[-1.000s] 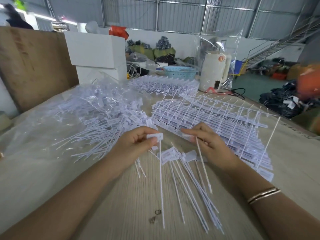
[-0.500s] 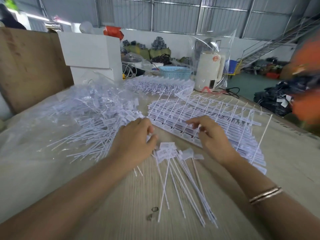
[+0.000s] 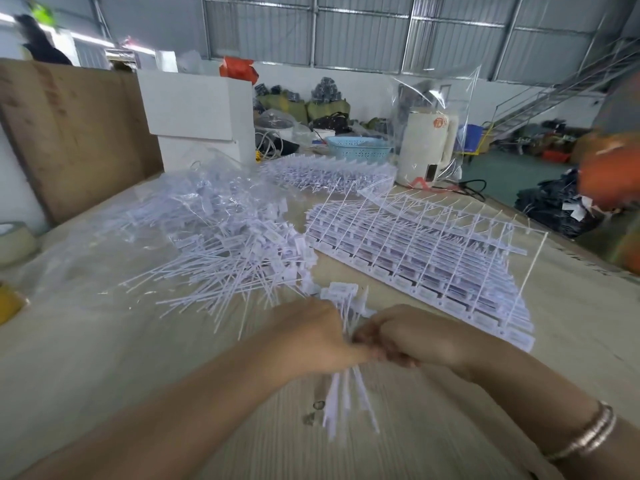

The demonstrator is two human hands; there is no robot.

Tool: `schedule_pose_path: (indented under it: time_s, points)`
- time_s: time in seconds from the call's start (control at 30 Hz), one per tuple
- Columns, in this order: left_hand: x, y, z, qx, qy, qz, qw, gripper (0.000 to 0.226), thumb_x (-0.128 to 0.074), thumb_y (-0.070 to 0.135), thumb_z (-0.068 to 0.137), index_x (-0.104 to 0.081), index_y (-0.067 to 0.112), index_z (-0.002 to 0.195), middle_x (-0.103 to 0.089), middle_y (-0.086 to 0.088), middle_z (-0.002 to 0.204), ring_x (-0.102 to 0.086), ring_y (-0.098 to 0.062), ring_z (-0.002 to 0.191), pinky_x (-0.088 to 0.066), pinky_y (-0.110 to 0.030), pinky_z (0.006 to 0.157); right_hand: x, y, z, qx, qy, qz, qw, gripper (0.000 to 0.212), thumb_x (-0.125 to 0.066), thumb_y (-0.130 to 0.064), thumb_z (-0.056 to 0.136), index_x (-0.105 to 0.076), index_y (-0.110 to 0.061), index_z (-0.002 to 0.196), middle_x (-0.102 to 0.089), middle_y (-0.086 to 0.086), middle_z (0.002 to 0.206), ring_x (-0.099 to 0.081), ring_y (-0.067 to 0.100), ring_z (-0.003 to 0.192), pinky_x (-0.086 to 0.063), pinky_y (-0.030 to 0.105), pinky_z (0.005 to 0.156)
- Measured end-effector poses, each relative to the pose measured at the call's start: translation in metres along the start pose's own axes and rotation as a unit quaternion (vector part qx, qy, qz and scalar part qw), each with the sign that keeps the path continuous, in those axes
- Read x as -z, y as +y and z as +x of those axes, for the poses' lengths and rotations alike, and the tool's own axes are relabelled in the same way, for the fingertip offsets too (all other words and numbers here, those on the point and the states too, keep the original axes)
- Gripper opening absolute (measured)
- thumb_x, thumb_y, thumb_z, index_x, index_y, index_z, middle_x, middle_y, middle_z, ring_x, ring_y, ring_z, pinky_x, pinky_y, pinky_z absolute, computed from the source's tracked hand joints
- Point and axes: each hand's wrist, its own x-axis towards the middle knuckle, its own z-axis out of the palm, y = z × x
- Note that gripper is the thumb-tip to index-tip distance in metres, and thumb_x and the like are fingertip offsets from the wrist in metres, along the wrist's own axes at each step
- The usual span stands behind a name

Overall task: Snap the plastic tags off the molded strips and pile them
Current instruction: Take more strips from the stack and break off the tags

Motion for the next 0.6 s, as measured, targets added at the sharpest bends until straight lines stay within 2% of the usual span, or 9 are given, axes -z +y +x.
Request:
schedule_pose_path:
  time_s: [0.07, 0.17, 0.23, 0.3, 0.37, 0.43, 0.5, 0.6]
  points:
    - [0.002, -0.001, 0.004, 0.007, 0.002, 0.016, 1.0, 0.055, -0.05, 0.072, 0.074, -0.06, 0.018, 0.075, -0.058, 0.004, 0.071, -0.057, -0.015, 0.072, -0.036, -0.024, 0.056, -0.006, -0.008, 0.005, 0.009, -0.007, 0.026, 1.0, 0.029, -0.038, 0.002, 0.078, -0.065, 0.002, 0.09, -0.043, 0.017, 0.072, -0.031, 0.017, 0.05, -0.023, 0.025, 0.047]
    - [0.006, -0.004, 0.005, 0.018, 0.005, 0.037, 0.999, 0.042, -0.05, 0.056, 0.083, -0.054, 0.014, 0.077, -0.057, 0.0, 0.079, -0.059, -0.019, 0.084, -0.038, -0.024, 0.064, -0.009, -0.017, 0.011, 0.018, -0.011, 0.062, 0.998, 0.018, -0.045, -0.007, 0.077, -0.063, -0.008, 0.077, -0.046, 0.014, 0.067, -0.031, 0.016, 0.049, -0.022, 0.026, 0.047]
    - [0.007, -0.005, 0.005, 0.024, -0.005, 0.089, 0.996, 0.031, -0.047, 0.044, 0.091, -0.05, 0.015, 0.08, -0.059, -0.004, 0.092, -0.058, -0.022, 0.092, -0.038, -0.027, 0.069, -0.005, -0.015, 0.015, 0.036, -0.001, 0.092, 0.995, 0.027, -0.042, -0.003, 0.077, -0.066, -0.013, 0.073, -0.055, 0.006, 0.064, -0.035, 0.014, 0.049, -0.025, 0.025, 0.047]
    - [0.004, -0.006, 0.006, 0.036, -0.007, 0.132, 0.99, 0.018, -0.046, 0.029, 0.095, -0.055, 0.014, 0.094, -0.059, -0.006, 0.108, -0.057, -0.023, 0.095, -0.038, -0.03, 0.071, 0.001, -0.005, 0.02, 0.052, 0.063, 0.141, 0.987, 0.042, -0.034, 0.007, 0.081, -0.071, -0.013, 0.081, -0.059, 0.001, 0.066, -0.038, 0.011, 0.047, -0.027, 0.021, 0.046]
    - [-0.003, -0.005, 0.009, 0.058, -0.008, 0.159, 0.986, 0.018, -0.046, 0.019, 0.095, -0.057, 0.01, 0.106, -0.058, -0.005, 0.112, -0.057, -0.023, 0.101, -0.039, -0.03, 0.072, 0.007, 0.006, 0.024, 0.073, 0.148, 0.221, 0.961, 0.046, -0.031, 0.013, 0.08, -0.071, -0.009, 0.086, -0.056, 0.003, 0.066, -0.037, 0.008, 0.045, -0.028, 0.017, 0.043]
    - [-0.01, -0.005, 0.011, 0.086, 0.001, 0.137, 0.987, 0.023, -0.047, 0.011, 0.093, -0.053, 0.008, 0.115, -0.058, -0.005, 0.114, -0.058, -0.024, 0.104, -0.04, -0.031, 0.073, 0.008, 0.015, 0.028, 0.108, 0.226, 0.273, 0.929, 0.048, -0.031, 0.017, 0.079, -0.07, -0.01, 0.086, -0.053, 0.002, 0.067, -0.037, 0.004, 0.043, -0.029, 0.015, 0.043]
    - [-0.012, -0.009, 0.009, 0.096, 0.032, 0.077, 0.992, 0.031, -0.043, 0.005, 0.091, -0.043, 0.006, 0.122, -0.058, -0.007, 0.111, -0.058, -0.026, 0.1, -0.04, -0.032, 0.072, 0.009, 0.024, 0.03, 0.145, 0.289, 0.319, 0.891, 0.052, -0.03, 0.018, 0.08, -0.071, -0.014, 0.082, -0.052, 0.0, 0.066, -0.036, 0.004, 0.044, -0.029, 0.014, 0.044]
    - [-0.007, -0.029, 0.005, 0.036, 0.085, -0.005, 0.996, 0.032, -0.038, 0.008, 0.094, -0.031, 0.009, 0.125, -0.052, -0.002, 0.084, -0.054, -0.017, 0.072, -0.04, -0.029, 0.06, 0.013, 0.033, 0.03, 0.184, 0.344, 0.37, 0.843, 0.055, -0.031, 0.017, 0.081, -0.072, -0.019, 0.076, -0.053, -0.005, 0.063, -0.033, 0.007, 0.046, -0.027, 0.015, 0.044]
